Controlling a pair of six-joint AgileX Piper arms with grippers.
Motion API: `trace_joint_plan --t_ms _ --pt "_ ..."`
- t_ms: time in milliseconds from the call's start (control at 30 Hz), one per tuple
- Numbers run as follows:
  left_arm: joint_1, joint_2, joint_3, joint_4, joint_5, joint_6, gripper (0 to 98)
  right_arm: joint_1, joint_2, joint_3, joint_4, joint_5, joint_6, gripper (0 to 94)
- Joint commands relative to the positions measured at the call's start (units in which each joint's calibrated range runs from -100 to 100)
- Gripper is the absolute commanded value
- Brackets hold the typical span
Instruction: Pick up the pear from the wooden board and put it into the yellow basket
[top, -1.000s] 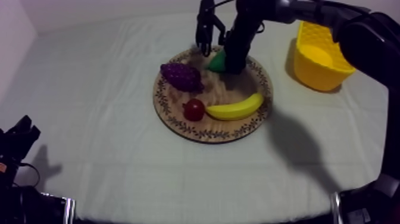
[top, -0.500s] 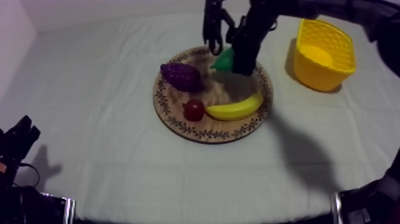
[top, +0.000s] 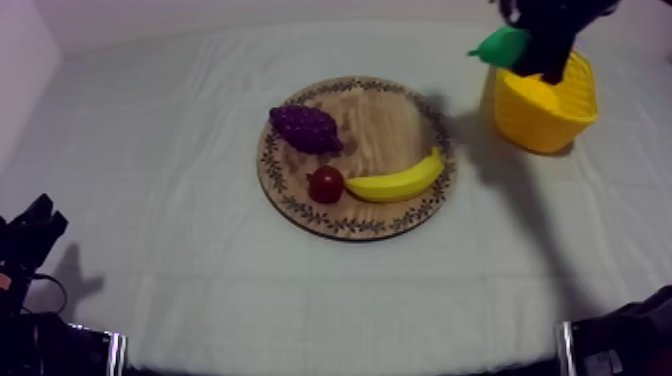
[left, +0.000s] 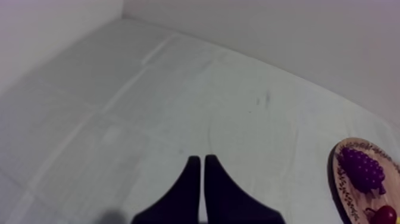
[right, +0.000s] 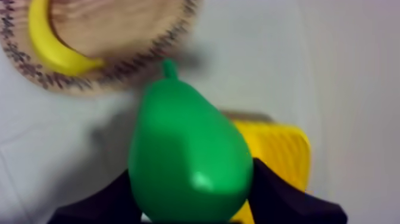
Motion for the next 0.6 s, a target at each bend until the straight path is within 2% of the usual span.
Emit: trace_joint_plan --t_ms 0,267,567 --pt "0.0 0.0 0.0 0.01 0.0 0.0 0.1 5.3 -1.1 -0.1 0.1 -0.1 0.7 43.8" --pt "0.0 0.0 0.0 0.01 0.0 0.0 0.1 12.0 5.1 -2.2 0.0 -1.9 2.1 44.3" --pt "0.0 0.0 0.0 0.01 0.0 0.0 0.1 13.1 17.4 -4.6 0.4 -7.3 0.7 44.4"
